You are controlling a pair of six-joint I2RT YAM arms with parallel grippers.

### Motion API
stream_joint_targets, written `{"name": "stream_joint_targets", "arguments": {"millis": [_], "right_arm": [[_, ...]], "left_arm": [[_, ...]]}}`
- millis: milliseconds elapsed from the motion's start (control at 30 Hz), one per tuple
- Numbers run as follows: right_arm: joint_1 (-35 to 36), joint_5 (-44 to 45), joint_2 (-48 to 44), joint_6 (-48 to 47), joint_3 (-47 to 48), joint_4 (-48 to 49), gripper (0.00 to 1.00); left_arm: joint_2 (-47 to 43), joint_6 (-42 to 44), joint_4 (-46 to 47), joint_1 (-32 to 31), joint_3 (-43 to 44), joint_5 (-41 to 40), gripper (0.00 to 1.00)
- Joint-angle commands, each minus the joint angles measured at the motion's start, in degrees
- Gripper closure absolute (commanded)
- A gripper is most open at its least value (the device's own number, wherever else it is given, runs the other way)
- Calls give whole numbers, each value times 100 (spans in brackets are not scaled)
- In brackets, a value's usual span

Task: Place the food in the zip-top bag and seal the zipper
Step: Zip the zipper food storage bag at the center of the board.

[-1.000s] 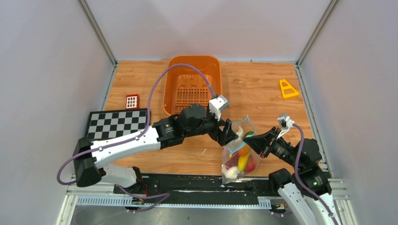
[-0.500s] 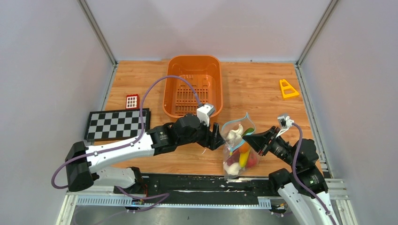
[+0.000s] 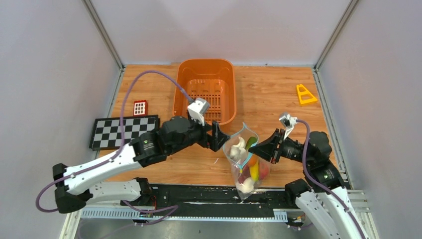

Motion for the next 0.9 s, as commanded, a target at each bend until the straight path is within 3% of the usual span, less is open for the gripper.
{"name": "stream_joint_targets", "arguments": {"millis": [0,167,400,667,867], "right_arm": [[12,-1514,665,-56,889,1009,100],[103,-2420,1503,-599,1639,600,100],[493,-2413,2225,-1602,1585,-472,100],[835,-2450,2990,-2609,1951,-1327,100],[1129,-2375,3572,-3243,2372,-2014,100]], "left_arm": [[-512,912,-982,258,557,-633,0],[-739,1290,-1281,640,683,-286,0],[-873,1565,-1436,725,565,98,0],[-953,2581,-1544,791,93,560,0],[-843,2848,-1215,795,-82,1605,0]]}}
